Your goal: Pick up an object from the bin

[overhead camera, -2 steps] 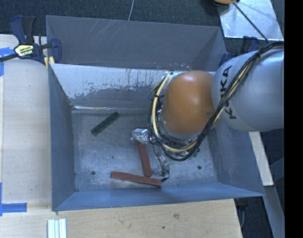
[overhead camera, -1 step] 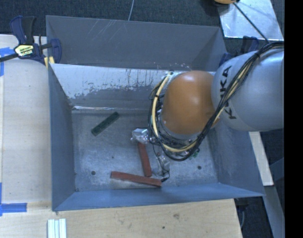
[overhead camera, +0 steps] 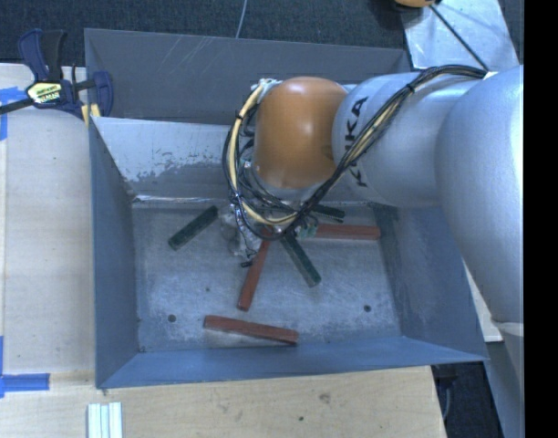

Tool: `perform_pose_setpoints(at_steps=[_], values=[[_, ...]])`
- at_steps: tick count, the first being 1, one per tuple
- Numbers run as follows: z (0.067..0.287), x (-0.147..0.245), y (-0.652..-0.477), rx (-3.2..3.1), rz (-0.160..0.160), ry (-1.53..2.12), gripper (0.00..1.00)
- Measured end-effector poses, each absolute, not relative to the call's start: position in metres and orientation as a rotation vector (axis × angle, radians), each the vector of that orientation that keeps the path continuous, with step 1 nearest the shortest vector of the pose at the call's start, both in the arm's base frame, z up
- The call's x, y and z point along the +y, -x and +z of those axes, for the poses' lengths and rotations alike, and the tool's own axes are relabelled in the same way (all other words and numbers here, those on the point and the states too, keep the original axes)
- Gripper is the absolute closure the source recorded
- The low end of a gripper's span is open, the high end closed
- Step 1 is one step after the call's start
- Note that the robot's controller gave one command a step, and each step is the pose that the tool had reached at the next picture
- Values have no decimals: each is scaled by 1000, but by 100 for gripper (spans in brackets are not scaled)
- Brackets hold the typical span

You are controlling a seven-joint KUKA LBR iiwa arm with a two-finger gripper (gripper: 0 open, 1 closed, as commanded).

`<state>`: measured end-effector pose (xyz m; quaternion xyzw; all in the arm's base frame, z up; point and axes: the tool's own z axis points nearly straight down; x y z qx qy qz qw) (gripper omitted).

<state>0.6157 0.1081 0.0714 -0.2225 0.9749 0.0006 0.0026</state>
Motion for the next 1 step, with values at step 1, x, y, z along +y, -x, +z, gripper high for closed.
perform_pose_setpoints(at_steps=[1], values=[[71,108,-615,3061,2,696,0]])
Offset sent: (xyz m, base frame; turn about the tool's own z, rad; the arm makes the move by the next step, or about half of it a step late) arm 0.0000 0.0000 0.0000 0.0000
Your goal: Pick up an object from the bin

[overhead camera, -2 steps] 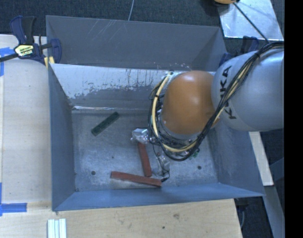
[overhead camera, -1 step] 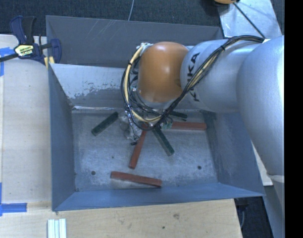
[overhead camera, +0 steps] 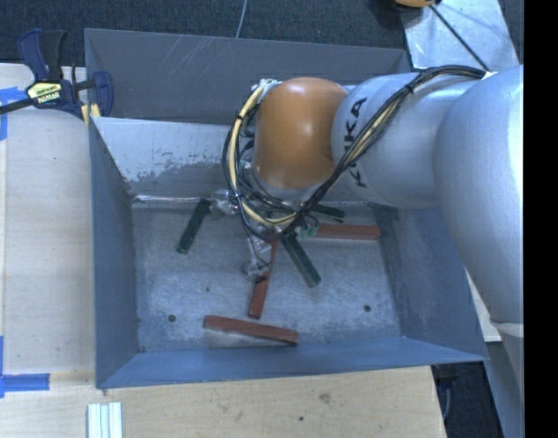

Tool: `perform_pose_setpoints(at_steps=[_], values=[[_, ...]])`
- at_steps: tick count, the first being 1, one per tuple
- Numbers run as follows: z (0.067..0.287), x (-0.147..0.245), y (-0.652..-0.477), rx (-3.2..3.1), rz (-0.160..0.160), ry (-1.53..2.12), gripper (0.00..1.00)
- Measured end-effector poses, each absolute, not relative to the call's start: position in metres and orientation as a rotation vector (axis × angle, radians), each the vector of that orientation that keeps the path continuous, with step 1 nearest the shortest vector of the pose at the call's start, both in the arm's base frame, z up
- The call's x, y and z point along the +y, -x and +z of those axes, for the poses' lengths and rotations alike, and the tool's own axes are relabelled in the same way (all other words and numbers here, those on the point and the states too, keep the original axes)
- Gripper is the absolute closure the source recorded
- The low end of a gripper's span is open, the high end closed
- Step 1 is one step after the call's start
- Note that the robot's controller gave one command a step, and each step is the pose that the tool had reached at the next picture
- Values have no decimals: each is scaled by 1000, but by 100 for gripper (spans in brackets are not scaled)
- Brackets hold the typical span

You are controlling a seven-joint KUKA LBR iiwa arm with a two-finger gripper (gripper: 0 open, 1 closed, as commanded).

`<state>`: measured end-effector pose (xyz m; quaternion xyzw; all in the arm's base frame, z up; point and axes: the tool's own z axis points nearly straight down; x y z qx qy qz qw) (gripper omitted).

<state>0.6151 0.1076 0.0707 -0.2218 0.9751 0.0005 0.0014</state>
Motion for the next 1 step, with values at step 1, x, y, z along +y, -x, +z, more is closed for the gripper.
perform_pose_setpoints(at_steps=[1], values=[[71,108,-615,3061,1,696,0]])
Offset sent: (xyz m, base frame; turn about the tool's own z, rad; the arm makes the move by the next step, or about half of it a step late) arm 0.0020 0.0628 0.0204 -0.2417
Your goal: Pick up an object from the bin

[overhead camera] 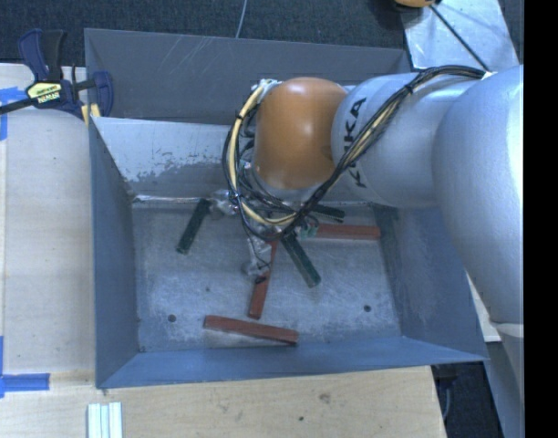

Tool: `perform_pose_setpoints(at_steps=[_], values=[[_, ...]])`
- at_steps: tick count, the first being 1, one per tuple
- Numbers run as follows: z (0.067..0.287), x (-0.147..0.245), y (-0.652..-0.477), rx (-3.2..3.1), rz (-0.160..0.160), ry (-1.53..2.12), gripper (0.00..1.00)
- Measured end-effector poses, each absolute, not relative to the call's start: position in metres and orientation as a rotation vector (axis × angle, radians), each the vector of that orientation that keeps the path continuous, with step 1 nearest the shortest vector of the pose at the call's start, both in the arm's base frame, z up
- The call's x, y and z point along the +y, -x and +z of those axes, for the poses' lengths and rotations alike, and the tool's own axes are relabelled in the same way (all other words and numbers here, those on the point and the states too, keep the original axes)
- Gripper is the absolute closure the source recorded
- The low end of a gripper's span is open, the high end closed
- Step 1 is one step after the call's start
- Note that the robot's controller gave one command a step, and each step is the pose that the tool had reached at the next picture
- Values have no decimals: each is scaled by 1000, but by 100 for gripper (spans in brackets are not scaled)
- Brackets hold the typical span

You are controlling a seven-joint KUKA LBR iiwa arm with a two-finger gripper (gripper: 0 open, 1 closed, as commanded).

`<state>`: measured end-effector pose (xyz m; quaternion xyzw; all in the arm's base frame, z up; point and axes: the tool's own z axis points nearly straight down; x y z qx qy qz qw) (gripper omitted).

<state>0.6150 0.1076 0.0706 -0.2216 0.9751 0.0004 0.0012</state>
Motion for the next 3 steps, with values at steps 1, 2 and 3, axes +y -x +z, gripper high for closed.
perform_pose_setpoints(at_steps=[1,2,3], values=[[76,124,-616,3035,-3,806,0],[79,136,-616,3015,-3,868,0],[77,149,-596,2954,7,1056,0]])
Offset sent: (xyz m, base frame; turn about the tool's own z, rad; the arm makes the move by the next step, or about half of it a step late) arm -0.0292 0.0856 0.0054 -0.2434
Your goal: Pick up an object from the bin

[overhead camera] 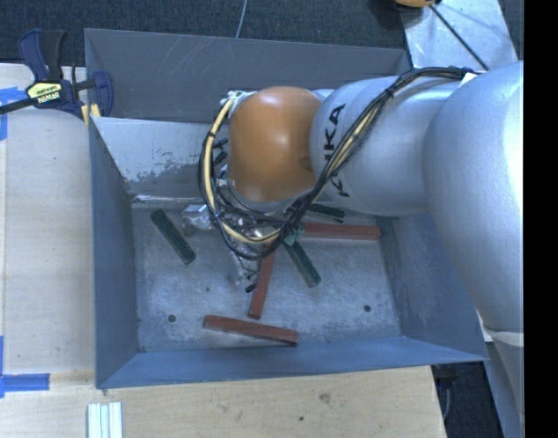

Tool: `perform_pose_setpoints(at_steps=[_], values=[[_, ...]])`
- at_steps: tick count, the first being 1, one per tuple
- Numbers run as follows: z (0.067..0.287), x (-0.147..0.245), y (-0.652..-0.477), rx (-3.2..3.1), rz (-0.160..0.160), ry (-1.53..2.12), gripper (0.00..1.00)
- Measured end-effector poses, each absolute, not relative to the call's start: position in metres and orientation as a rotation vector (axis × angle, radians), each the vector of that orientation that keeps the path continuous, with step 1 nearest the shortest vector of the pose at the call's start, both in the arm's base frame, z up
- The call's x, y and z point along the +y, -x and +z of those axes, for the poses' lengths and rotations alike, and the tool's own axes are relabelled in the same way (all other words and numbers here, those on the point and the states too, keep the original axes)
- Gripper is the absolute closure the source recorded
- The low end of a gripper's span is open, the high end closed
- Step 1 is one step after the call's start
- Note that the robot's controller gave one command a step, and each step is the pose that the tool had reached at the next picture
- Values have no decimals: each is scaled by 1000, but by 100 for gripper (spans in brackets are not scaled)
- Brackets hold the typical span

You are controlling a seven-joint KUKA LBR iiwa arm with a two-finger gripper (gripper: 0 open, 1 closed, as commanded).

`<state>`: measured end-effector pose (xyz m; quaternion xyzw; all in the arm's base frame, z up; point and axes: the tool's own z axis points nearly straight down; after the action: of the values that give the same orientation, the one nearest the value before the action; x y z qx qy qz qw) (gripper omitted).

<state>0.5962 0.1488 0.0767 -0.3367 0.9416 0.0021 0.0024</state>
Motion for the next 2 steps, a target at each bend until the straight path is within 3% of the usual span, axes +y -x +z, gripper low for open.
perform_pose_setpoints(at_steps=[1,2], values=[[88,100,-613,2839,0,1338,0],[94,89,-598,2865,-1,1281,0]])
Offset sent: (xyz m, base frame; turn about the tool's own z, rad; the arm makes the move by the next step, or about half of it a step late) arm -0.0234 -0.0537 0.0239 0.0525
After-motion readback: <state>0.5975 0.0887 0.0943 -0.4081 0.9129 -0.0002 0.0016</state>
